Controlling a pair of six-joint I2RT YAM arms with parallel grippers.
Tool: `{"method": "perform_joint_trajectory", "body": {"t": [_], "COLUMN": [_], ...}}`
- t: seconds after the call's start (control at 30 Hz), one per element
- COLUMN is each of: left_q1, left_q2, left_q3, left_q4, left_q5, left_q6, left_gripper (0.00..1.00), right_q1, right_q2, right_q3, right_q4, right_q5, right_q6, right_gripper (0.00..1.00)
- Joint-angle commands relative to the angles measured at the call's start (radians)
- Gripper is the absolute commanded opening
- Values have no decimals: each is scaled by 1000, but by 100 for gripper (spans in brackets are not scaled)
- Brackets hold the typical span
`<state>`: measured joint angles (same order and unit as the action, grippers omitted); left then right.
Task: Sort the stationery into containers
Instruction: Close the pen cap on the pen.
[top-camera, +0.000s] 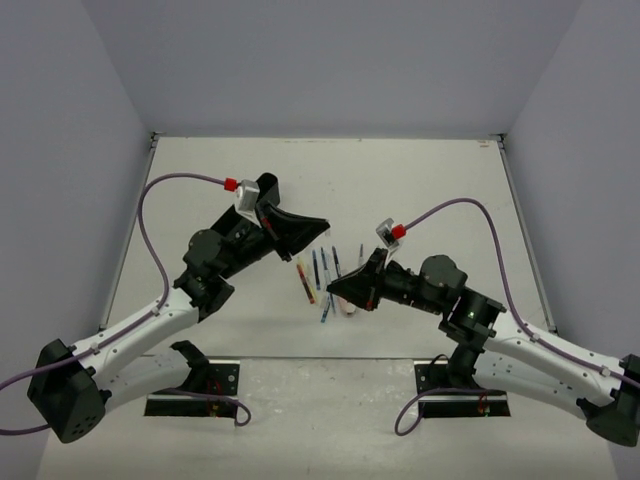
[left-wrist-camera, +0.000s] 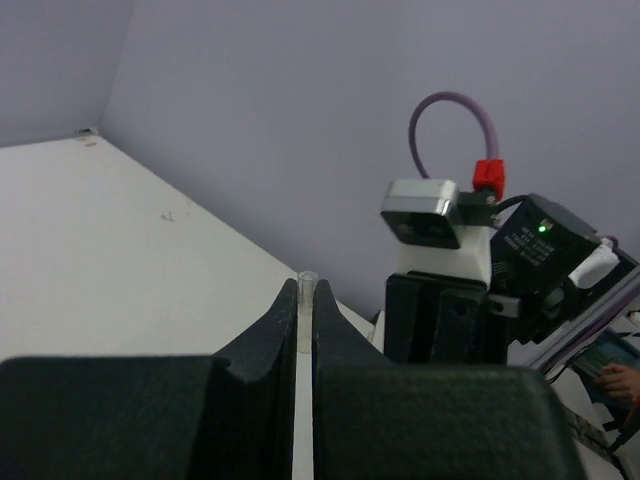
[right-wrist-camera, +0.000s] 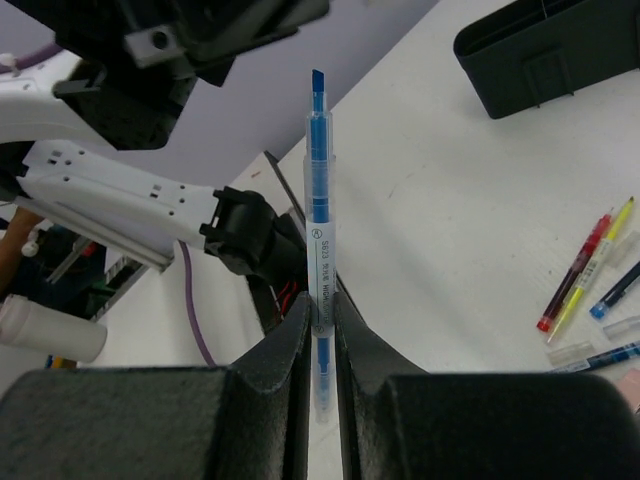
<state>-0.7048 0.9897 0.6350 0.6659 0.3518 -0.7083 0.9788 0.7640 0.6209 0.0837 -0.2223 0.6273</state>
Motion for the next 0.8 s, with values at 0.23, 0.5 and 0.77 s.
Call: {"method": "perform_joint_trajectory", "body": {"t": [0.23, 0.5, 0.77], "left_q1": [-2, -1, -1], "left_q2": [-94, -89, -70], "left_q3": [-18, -16, -1], "left_q4": [132, 143, 149], "left_q5": [15, 16, 26], "left_q6": [-14, -26, -35], "left_gripper": [0, 0, 0], "right_q1": [74, 73, 75], "right_q2": [2, 3, 10], "right_q3": [25, 46, 62], "right_q4": [85, 87, 89], "right_q5": [226, 225, 201], "right_q6": [-35, -54, -62], "right_gripper": [0, 0, 0]}}
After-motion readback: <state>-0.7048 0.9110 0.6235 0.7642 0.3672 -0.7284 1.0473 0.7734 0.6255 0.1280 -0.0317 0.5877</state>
